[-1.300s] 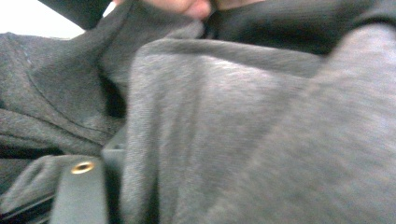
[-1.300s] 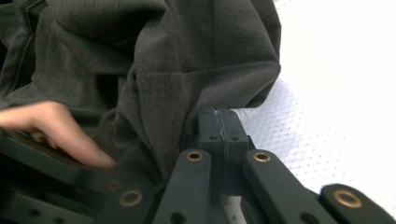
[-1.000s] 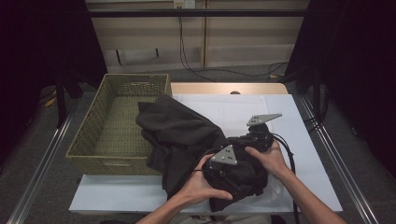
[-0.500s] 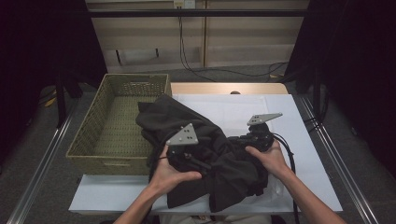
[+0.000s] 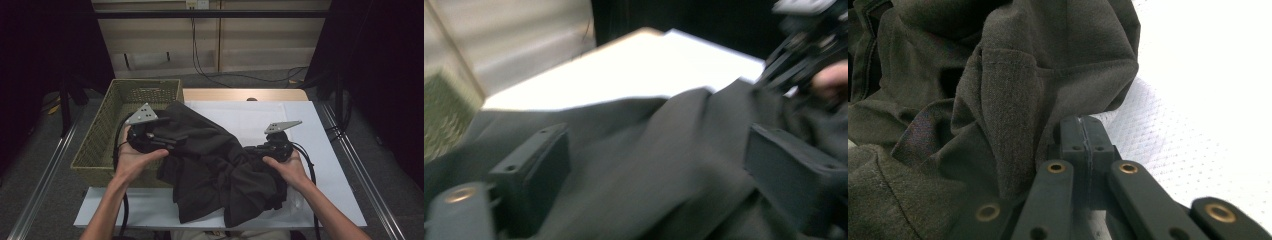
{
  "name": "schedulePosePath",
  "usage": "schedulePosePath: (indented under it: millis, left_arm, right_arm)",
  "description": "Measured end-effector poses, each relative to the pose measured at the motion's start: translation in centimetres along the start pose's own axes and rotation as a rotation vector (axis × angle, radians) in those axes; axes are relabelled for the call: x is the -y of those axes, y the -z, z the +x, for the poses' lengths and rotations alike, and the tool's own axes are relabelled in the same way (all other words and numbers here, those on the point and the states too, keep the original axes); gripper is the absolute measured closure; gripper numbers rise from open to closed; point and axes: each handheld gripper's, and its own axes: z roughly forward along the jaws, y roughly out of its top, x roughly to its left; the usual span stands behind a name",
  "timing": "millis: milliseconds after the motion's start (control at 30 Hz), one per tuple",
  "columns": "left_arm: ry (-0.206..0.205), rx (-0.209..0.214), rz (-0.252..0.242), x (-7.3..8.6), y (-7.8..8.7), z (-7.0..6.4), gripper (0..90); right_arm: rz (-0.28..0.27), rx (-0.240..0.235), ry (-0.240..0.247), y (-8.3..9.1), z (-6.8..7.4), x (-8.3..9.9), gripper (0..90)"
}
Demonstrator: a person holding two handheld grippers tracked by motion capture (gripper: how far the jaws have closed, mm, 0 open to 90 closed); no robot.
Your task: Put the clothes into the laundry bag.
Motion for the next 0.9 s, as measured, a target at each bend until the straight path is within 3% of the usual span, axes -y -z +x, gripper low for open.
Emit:
schedulePosePath:
  millis: [67, 167, 200, 267, 300, 333, 433, 500, 567, 633, 733, 767, 833, 900]
  left_arm:
    - [0.005, -0.032, 0.032, 0.4, -0.3, 0.9, 8.1]
    - [0.020, -0.047, 0.072, 1.0, -1.1, 2.0, 4.2]
    - [0.017, -0.088, 0.081, 1.2, -1.6, 2.2, 5.2]
    - [0.031, -0.068, 0.099, 1.4, -2.3, 2.8, 3.6]
    - [0.030, -0.072, 0.115, 1.5, -2.7, 3.0, 7.6]
    - [0.026, -0.041, 0.139, 1.6, -3.2, 3.2, 12.6]
    - [0.050, -0.058, 0.191, 1.7, -4.2, 4.0, 13.2]
    - [0.103, -0.050, 0.230, 1.9, -4.9, 4.7, 11.7]
    - [0.111, -0.067, 0.243, 2.1, -5.3, 5.0, 11.3]
    - [0.141, -0.039, 0.271, 2.1, -5.6, 5.4, 12.5]
    - [0.155, 0.007, 0.258, 2.0, -5.7, 5.3, 25.2]
    - [0.146, 0.020, 0.246, 1.9, -5.6, 5.2, 33.6]
    - [0.147, 0.007, 0.242, 1.8, -5.4, 5.1, 41.3]
    - [0.169, 0.010, 0.205, 1.8, -5.1, 5.3, 48.0]
  right_arm:
    - [0.001, 0.002, 0.003, 0.0, 0.0, 0.0, 90.0]
    - [0.004, 0.003, 0.000, -0.1, 0.0, 0.0, 90.0]
    - [0.004, 0.002, 0.001, -0.1, 0.0, -0.1, 90.0]
    - [0.004, 0.002, 0.000, -0.1, 0.0, -0.1, 90.0]
    - [0.004, 0.001, 0.001, -0.1, 0.0, -0.1, 90.0]
    - [0.002, 0.000, 0.001, -0.1, 0.0, -0.1, 90.0]
    - [0.003, 0.002, 0.005, -0.1, 0.0, -0.1, 90.0]
    - [0.006, 0.009, 0.005, -0.1, 0.0, -0.1, 90.0]
    - [0.008, 0.010, 0.004, -0.1, 0.1, -0.1, 90.0]
    - [0.007, 0.007, 0.015, -0.2, 0.1, -0.1, 90.0]
    - [0.012, 0.010, 0.014, -0.2, 0.0, -0.1, 90.0]
    - [0.014, 0.011, 0.009, -0.2, 0.0, -0.1, 90.0]
    - [0.014, 0.012, 0.009, -0.2, 0.0, -0.1, 90.0]
    - [0.014, 0.013, 0.008, -0.2, 0.1, -0.1, 90.0]
